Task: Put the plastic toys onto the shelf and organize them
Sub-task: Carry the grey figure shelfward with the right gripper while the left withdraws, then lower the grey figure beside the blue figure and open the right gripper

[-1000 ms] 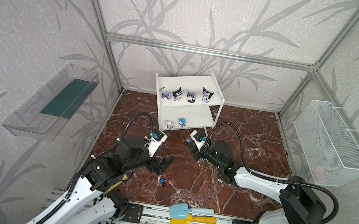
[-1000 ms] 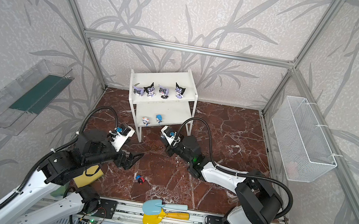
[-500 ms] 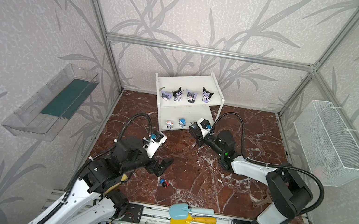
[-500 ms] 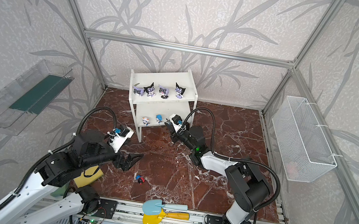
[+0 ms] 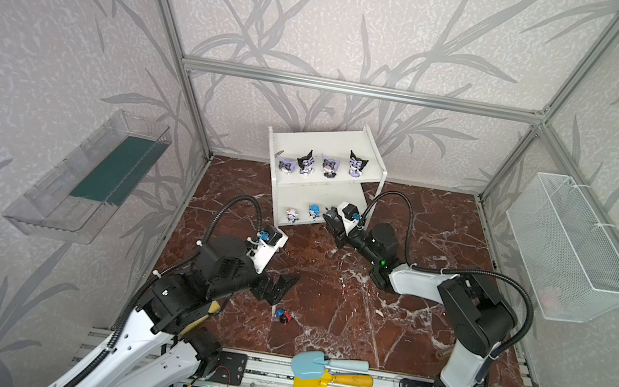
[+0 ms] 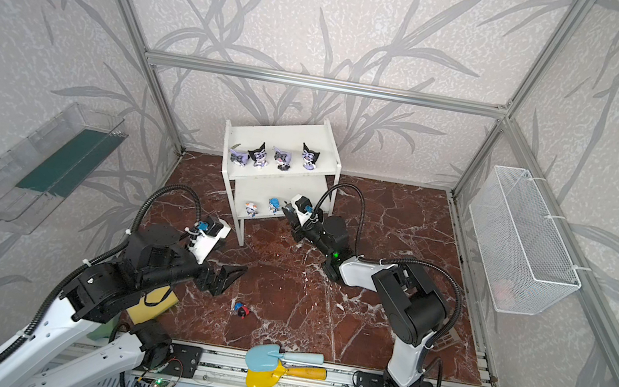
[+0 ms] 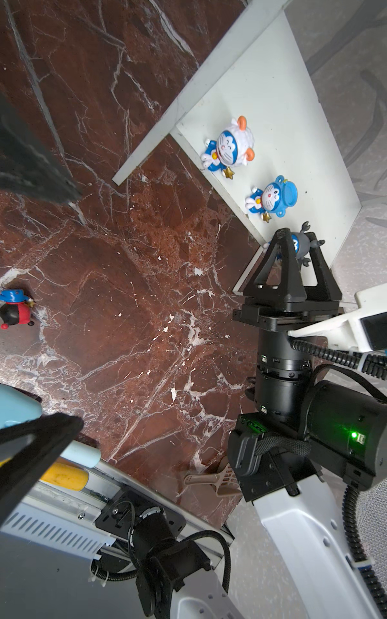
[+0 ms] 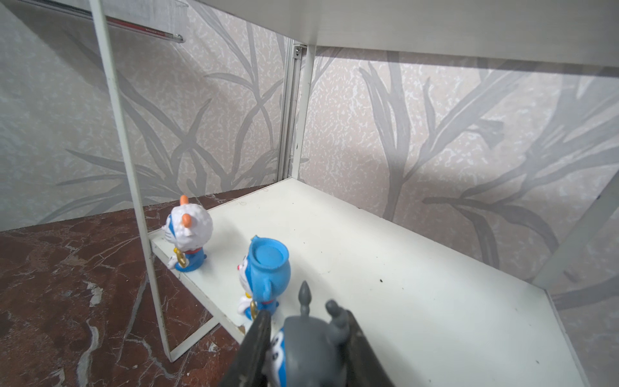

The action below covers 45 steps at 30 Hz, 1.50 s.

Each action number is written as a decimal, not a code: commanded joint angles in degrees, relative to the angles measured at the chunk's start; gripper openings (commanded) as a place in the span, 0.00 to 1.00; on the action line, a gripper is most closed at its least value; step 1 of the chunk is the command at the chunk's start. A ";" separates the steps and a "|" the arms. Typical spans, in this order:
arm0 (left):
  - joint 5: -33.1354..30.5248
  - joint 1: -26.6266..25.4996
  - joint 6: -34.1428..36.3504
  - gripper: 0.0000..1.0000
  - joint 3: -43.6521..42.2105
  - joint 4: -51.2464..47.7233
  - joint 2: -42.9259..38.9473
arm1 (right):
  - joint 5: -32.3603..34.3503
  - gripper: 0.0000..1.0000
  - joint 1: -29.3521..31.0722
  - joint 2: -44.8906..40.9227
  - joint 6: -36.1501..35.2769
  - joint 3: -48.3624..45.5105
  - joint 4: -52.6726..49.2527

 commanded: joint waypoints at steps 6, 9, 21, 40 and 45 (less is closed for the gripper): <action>1.05 -0.12 0.59 0.99 -0.73 1.27 -0.11 | 2.53 0.28 -0.16 2.63 -1.40 1.65 6.86; 1.26 -0.12 0.56 0.99 -0.81 1.25 -0.12 | 2.91 0.29 -0.20 3.69 -1.74 1.73 8.25; 1.50 -0.07 0.59 0.99 -0.94 1.62 0.09 | 4.75 0.30 -0.51 7.65 -1.02 2.87 12.86; 1.63 -0.05 0.50 0.99 -0.93 1.76 0.04 | 5.19 0.40 -0.93 10.09 -0.36 2.35 16.00; 1.58 -0.07 0.48 0.99 -0.93 1.88 0.05 | 5.02 0.45 -0.95 9.93 -0.25 2.09 16.30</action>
